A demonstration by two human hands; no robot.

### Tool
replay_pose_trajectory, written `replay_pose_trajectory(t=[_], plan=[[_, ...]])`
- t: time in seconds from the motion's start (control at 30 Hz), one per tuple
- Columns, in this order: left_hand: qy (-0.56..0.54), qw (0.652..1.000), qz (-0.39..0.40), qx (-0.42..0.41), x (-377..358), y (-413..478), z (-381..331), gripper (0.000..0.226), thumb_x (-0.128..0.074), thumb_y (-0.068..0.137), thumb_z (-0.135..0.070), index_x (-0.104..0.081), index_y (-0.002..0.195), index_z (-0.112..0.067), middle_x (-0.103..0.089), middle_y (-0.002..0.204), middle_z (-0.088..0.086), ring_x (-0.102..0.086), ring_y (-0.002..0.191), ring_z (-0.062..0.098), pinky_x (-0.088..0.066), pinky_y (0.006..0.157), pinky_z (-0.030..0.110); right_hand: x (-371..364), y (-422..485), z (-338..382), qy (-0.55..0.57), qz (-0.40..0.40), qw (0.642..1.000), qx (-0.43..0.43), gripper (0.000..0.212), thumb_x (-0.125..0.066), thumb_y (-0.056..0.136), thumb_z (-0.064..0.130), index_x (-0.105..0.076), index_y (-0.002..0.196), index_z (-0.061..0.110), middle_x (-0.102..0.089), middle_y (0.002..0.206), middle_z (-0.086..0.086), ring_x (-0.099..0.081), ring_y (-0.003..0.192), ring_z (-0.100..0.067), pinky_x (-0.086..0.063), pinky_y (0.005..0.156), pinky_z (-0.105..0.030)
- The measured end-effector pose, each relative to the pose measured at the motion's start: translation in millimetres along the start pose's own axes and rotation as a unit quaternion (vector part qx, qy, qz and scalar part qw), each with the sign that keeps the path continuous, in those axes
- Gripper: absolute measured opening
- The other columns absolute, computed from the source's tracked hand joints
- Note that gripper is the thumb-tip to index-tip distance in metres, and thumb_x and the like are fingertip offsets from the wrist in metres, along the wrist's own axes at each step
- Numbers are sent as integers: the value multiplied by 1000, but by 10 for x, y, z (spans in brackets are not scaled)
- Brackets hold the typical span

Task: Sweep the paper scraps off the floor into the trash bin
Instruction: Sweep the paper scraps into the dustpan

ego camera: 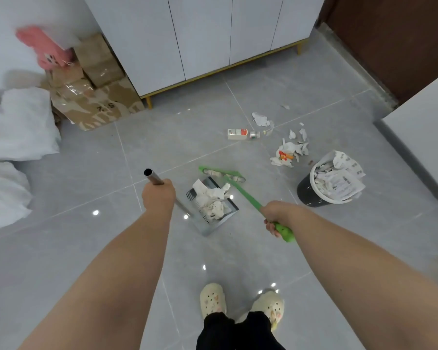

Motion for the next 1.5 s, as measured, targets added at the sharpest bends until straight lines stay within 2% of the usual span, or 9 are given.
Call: replay_pose_trajectory(t=[0.1, 0.3, 0.5, 0.73, 0.87, 1.0, 1.13, 1.23, 1.5], plan=[[7, 1000, 16, 0, 37, 58, -6, 19, -52, 85, -26, -60, 84, -8, -60, 78, 10, -60, 70, 30, -51, 67, 35, -59, -99, -58, 63, 59, 996, -31, 41, -23, 101, 24, -41, 69, 5, -44, 40, -4, -38, 20, -10, -28, 28, -13], [-7, 999, 37, 19, 63, 7, 8, 15, -54, 83, -21, -57, 81, -7, -57, 80, 13, -57, 69, 30, -52, 70, 39, -31, -538, -213, 205, 125, 968, -68, 40, -33, 100, 39, -41, 72, 12, -36, 37, 3, -31, 22, -5, -20, 30, -8], [-26, 998, 40, 31, 48, -226, 7, 20, -51, 85, -27, -57, 85, -8, -57, 79, 11, -59, 75, 29, -53, 84, 43, 2, -704, -272, 215, 47, 974, -49, 34, -33, 98, 33, -41, 73, 11, -36, 34, 2, -28, 20, -7, -21, 31, -7], [-68, 996, 52, 13, 115, -415, -90, 26, -51, 84, -32, -52, 62, -17, -56, 71, 7, -58, 73, 29, -52, 85, 45, 22, -769, -462, 282, -37, 959, -13, 31, -33, 97, 24, -40, 72, 9, -36, 56, -1, -27, 19, -9, -18, 32, -6], [-85, 994, 66, 3, 227, -623, -259, 30, -52, 84, -37, -55, 69, -12, -57, 76, 7, -59, 73, 27, -54, 83, 43, -11, -921, -581, 302, -60, 951, 9, 32, -34, 97, 26, -40, 70, 11, -36, 55, 0, -28, 29, -9, -16, 34, -13], [-84, 993, 75, -25, 365, -854, -504, 38, -51, 83, -47, -58, 69, -13, -62, 78, 8, -66, 86, 33, -54, 88, 46, 85, -1144, -714, 324, -79, 942, 38, 31, -37, 96, 29, -42, 72, 12, -38, 55, 0, -29, 39, -10, -19, 36, -14], [-93, 992, 66, -46, 466, -1268, -812, 30, -53, 86, -36, -61, 80, -8, -58, 72, 5, -66, 82, 32, -55, 86, 45, 295, -1403, -928, 326, -96, 936, 94, 32, -44, 96, 29, -41, 69, 12, -37, 53, -2, -30, 28, -10, -23, 35, -12], [-93, 991, 59, -71, 456, -1676, -1059, 21, -51, 86, -28, -59, 78, -9, -57, 74, 8, -64, 79, 32, -55, 80, 43, 582, -1611, -1204, 294, -132, 936, 141, 30, -51, 92, 17, -40, 65, 10, -37, 51, -7, -31, 24, -12, -25, 38, -12], [-146, 979, 44, -137, 140, -2864, -1552, 15, -53, 84, -23, -55, 75, -12, -52, 71, 5, -57, 72, 25, -53, 72, 38, 1438, -1945, -2413, 221, -216, 936, 166, 24, -46, 89, 4, -42, 65, 5, -40, 50, -11, -34, 36, -17, -30, 38, -17]])
Point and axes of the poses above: each hand's wrist, its own y-axis towards the middle knuckle, its own x-axis out of the back of the hand, z = x × y, the point moved 4 cm from there along y, towards the middle knuckle
